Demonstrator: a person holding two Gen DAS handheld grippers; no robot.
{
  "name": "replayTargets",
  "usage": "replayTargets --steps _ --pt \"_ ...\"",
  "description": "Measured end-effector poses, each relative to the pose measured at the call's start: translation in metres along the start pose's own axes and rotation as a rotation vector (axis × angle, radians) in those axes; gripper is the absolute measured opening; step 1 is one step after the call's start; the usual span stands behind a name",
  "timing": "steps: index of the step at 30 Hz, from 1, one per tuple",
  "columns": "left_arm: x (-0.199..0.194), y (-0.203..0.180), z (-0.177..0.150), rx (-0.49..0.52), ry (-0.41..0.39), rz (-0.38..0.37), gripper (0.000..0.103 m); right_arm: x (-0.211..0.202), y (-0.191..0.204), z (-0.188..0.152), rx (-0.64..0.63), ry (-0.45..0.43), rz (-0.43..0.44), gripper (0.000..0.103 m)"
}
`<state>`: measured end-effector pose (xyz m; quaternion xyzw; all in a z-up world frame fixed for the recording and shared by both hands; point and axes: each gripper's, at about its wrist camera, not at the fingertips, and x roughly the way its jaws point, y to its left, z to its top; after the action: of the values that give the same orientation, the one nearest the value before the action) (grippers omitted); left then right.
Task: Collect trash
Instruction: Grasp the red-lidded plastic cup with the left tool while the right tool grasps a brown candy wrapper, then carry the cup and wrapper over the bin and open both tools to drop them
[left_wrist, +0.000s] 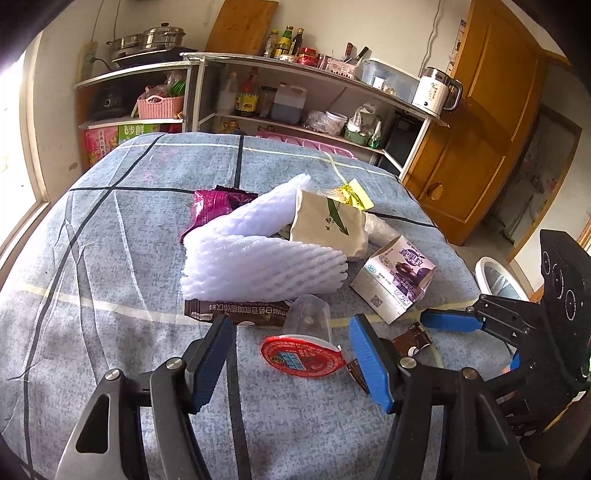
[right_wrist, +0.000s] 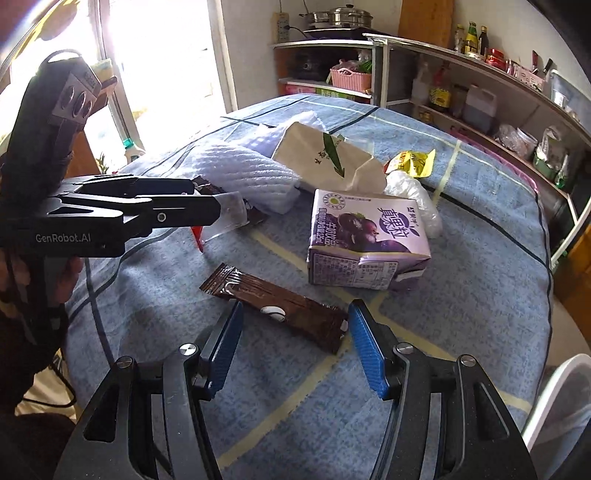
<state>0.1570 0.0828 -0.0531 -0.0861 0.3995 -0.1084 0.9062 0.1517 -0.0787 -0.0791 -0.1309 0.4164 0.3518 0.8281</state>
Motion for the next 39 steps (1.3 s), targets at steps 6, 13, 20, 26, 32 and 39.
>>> replayTargets --steps 6,13,20,26,32,39 --pt "0.007 0.002 0.0 -0.01 0.016 0.009 0.065 0.013 0.004 0.006 -0.03 0.026 -0.009 0.059" --pt "0.016 -0.001 -0.001 -0.009 0.033 0.01 0.065 0.004 0.007 -0.001 0.008 0.003 -0.036 0.042" --pt "0.025 -0.008 -0.004 -0.009 0.058 0.046 0.062 -0.006 0.004 -0.011 0.043 -0.007 -0.028 0.023" --pt "0.032 -0.019 -0.004 0.002 0.067 0.078 0.046 -0.018 -0.007 -0.022 0.101 -0.028 -0.021 0.019" --pt "0.036 -0.03 -0.005 0.009 0.07 0.105 0.045 -0.031 -0.019 -0.031 0.178 -0.068 -0.035 0.012" --pt "0.035 -0.045 -0.011 0.019 0.08 0.125 0.045 -0.041 -0.03 -0.038 0.25 -0.099 -0.013 0.008"
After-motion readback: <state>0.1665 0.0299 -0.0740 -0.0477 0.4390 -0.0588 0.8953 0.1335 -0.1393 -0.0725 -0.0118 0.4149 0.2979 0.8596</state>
